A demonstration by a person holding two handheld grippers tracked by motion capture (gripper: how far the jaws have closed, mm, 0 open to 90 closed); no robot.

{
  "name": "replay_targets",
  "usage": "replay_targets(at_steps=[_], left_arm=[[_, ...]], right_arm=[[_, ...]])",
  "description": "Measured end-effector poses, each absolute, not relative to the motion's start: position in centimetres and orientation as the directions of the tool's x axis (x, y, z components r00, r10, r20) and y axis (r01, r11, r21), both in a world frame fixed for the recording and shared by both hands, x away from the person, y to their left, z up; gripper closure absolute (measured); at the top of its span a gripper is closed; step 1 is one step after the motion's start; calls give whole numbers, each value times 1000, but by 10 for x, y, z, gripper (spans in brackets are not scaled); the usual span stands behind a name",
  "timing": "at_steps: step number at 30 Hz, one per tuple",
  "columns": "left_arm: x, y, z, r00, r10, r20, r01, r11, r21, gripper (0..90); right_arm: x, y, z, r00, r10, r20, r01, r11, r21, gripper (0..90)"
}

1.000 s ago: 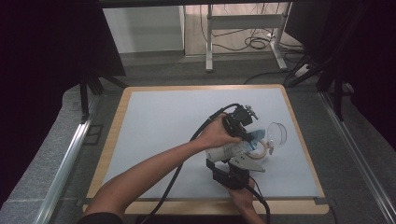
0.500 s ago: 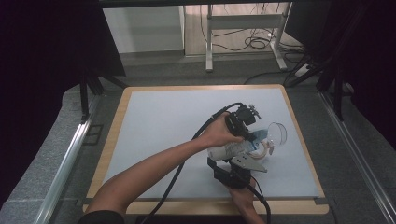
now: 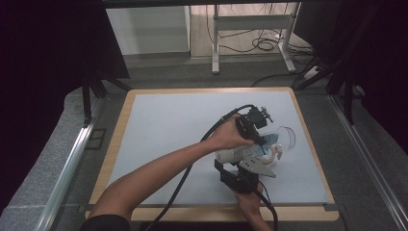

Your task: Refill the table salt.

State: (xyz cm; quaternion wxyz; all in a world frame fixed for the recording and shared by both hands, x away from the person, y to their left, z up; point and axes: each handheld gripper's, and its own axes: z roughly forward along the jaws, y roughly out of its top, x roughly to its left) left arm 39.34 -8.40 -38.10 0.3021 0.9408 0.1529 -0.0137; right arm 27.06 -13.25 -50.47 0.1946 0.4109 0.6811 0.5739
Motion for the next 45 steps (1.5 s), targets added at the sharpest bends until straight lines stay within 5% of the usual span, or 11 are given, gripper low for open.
replay_targets(at_steps=[45], left_arm=[[398,-90,-378,953,275,-124,297,-783,547,900]], right_arm=[[273,-134,-501,-569,789,231,345,-26,938,492]])
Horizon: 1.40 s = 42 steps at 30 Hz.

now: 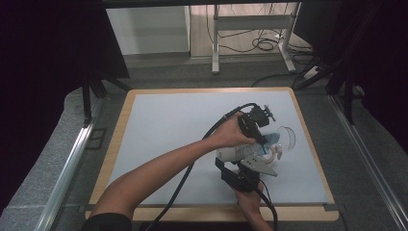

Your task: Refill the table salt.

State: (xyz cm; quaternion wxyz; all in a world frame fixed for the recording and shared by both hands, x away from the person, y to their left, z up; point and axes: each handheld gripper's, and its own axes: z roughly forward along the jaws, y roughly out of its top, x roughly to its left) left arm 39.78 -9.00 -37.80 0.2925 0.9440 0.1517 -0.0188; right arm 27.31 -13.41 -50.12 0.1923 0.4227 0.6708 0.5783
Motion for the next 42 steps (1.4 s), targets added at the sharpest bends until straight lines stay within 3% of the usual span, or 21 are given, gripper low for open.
replay_targets(at_steps=[42], left_arm=[[401,-92,-375,954,276,-117,294,-789,539,900]], right_arm=[[276,-134,-500,-567,788,239,340,-40,940,500]])
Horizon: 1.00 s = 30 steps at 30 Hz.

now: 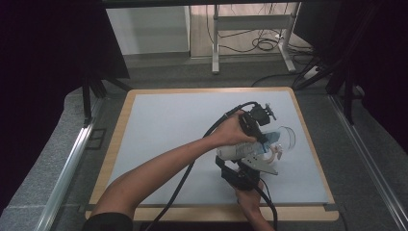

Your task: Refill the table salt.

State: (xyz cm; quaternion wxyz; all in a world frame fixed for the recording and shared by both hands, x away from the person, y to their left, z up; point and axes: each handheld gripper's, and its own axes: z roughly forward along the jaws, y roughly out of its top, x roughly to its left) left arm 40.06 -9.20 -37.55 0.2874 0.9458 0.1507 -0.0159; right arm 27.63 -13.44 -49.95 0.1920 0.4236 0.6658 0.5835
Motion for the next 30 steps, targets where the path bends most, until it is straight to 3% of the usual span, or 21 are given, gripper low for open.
replay_targets(at_steps=[30], left_arm=[[402,-96,-374,956,270,-113,289,-800,526,900]], right_arm=[[277,-135,-498,-558,790,253,345,-57,937,503]])
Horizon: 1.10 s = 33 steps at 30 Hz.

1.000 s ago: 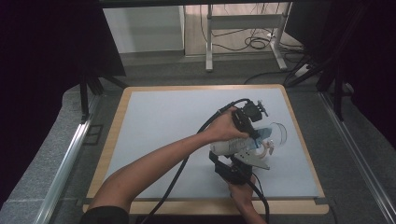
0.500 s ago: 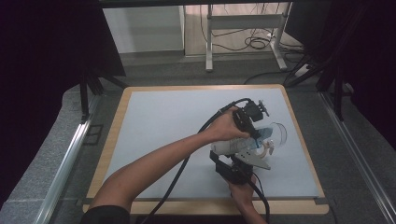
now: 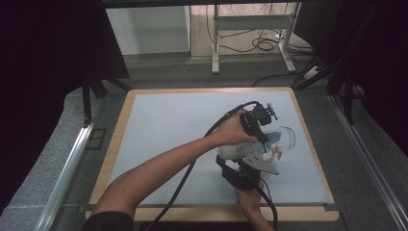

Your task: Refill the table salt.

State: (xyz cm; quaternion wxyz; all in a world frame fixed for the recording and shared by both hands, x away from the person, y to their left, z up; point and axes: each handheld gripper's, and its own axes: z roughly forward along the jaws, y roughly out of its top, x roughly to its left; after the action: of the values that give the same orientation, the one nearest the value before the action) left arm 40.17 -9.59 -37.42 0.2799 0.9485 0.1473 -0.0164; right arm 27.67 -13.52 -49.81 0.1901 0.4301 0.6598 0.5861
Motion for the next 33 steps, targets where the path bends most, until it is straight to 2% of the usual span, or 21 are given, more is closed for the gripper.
replay_targets(at_steps=[33], left_arm=[[401,-98,-373,958,266,-110,283,-802,525,900]], right_arm=[[277,-135,-497,-546,798,254,340,-66,938,509]])
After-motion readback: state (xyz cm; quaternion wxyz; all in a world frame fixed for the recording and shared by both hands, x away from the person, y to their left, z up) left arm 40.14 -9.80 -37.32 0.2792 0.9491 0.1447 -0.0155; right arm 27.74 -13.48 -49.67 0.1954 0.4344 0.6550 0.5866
